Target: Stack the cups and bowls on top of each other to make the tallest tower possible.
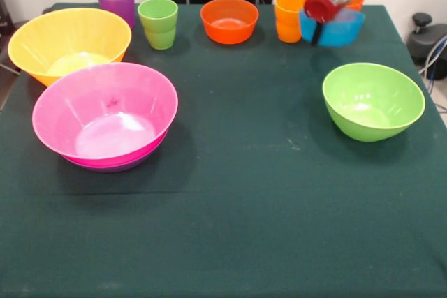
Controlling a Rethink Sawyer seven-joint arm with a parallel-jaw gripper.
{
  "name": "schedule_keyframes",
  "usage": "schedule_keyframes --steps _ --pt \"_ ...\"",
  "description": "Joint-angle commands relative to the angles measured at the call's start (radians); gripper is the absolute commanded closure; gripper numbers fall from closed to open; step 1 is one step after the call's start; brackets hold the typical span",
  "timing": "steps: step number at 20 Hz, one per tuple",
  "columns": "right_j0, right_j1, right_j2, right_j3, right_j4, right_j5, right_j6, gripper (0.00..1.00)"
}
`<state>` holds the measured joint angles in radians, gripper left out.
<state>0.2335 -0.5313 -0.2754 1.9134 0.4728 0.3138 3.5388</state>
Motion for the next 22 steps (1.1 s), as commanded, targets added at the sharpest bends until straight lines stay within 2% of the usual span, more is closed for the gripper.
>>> schedule_keyframes --steps 1,4,5,8,11,16,17,22 --pt "-0.069 -0.249 -0.143 0.013 -0.221 0.299 -0.222 1.0" --pt "-0.175 -0.333 -0.102 0.06 -0.288 0.281 -0.312 1.0" --pt "-0.194 -0.339 -0.108 0.056 -0.32 0.278 -0.328 1.0" --pt "-0.326 -0.38 -0.07 0.118 -0.415 0.198 -0.433 1.0" --pt "-0.457 -0.389 -0.019 0.147 -0.517 0.114 -0.501 1.0" --pt "-0.661 -0.391 0.097 0.187 -0.626 0.018 -0.588 1.0" --pt "-0.691 -0.387 0.116 0.191 -0.642 0.007 -0.597 1.0" --pt "-0.758 -0.386 0.14 0.175 -0.728 -0.012 -0.617 1.0"
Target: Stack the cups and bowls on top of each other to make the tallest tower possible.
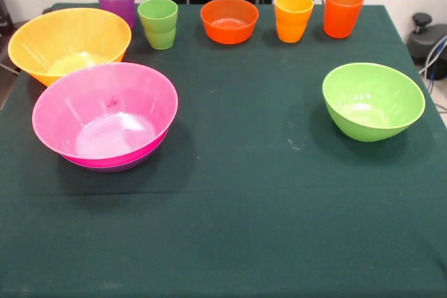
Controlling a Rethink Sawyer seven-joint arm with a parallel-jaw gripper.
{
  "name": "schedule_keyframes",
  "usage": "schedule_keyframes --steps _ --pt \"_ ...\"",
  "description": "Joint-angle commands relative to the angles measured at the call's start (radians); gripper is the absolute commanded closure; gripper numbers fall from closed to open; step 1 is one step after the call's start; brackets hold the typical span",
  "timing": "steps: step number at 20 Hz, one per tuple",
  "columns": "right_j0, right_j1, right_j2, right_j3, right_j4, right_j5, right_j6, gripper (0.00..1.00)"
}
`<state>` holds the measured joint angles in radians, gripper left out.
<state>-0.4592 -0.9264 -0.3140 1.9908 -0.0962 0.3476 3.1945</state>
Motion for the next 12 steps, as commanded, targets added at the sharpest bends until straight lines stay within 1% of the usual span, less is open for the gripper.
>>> schedule_keyframes --steps 1,2,5,7,9,12 --pt "-0.068 0.014 0.182 0.098 -0.165 -0.051 -0.263 1.0" --pt "-0.077 0.007 0.188 0.099 -0.171 -0.046 -0.265 1.0" --pt "-0.076 0.013 0.19 0.094 -0.2 -0.043 -0.261 1.0" --pt "-0.079 0.008 0.198 0.089 -0.218 -0.015 -0.28 1.0" --pt "-0.101 0.001 0.233 0.092 -0.222 0.031 -0.317 1.0" --pt "-0.11 0.027 0.261 0.085 -0.247 0.021 -0.317 1.0"
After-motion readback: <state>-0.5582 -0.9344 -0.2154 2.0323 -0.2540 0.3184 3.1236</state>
